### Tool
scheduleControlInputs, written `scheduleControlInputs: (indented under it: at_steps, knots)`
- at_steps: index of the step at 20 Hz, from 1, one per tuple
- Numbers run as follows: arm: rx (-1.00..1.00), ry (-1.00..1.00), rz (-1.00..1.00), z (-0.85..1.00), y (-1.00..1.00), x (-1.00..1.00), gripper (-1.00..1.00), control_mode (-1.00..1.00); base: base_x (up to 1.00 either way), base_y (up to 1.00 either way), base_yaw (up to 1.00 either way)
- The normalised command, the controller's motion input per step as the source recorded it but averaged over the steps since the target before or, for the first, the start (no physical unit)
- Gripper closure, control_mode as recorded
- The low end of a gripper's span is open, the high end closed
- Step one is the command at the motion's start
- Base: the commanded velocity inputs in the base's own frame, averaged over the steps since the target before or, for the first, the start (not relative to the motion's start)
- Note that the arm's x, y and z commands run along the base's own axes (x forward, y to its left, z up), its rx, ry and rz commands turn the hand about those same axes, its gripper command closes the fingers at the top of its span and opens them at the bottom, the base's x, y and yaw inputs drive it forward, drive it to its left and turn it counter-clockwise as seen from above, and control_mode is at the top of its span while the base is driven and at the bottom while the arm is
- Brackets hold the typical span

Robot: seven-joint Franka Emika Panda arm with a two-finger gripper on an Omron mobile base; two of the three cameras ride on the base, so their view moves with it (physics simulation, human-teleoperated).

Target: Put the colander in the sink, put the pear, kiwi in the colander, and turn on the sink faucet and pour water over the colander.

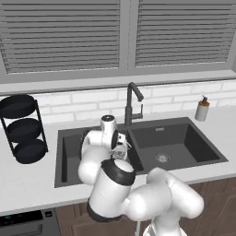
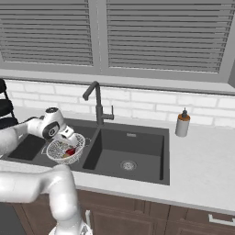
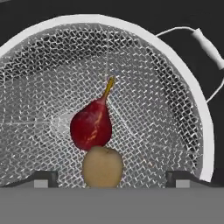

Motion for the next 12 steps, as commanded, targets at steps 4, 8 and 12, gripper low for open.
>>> scheduleControlInputs:
  at_steps: [4, 8, 12]
  knots:
    - [0.02, -0.23, 0.00, 0.97, -0.23, -0.69, -1.00, -1.00, 0.00, 0.00, 0.00]
    - [0.07, -0.31, 0.00, 1.00, -0.25, -0.92, -1.00, -1.00, 0.00, 0.00, 0.00]
    - [0.06, -0.36, 0.00, 1.00, -0.22, -1.00, -1.00, -1.00, 0.00, 0.00, 0.00]
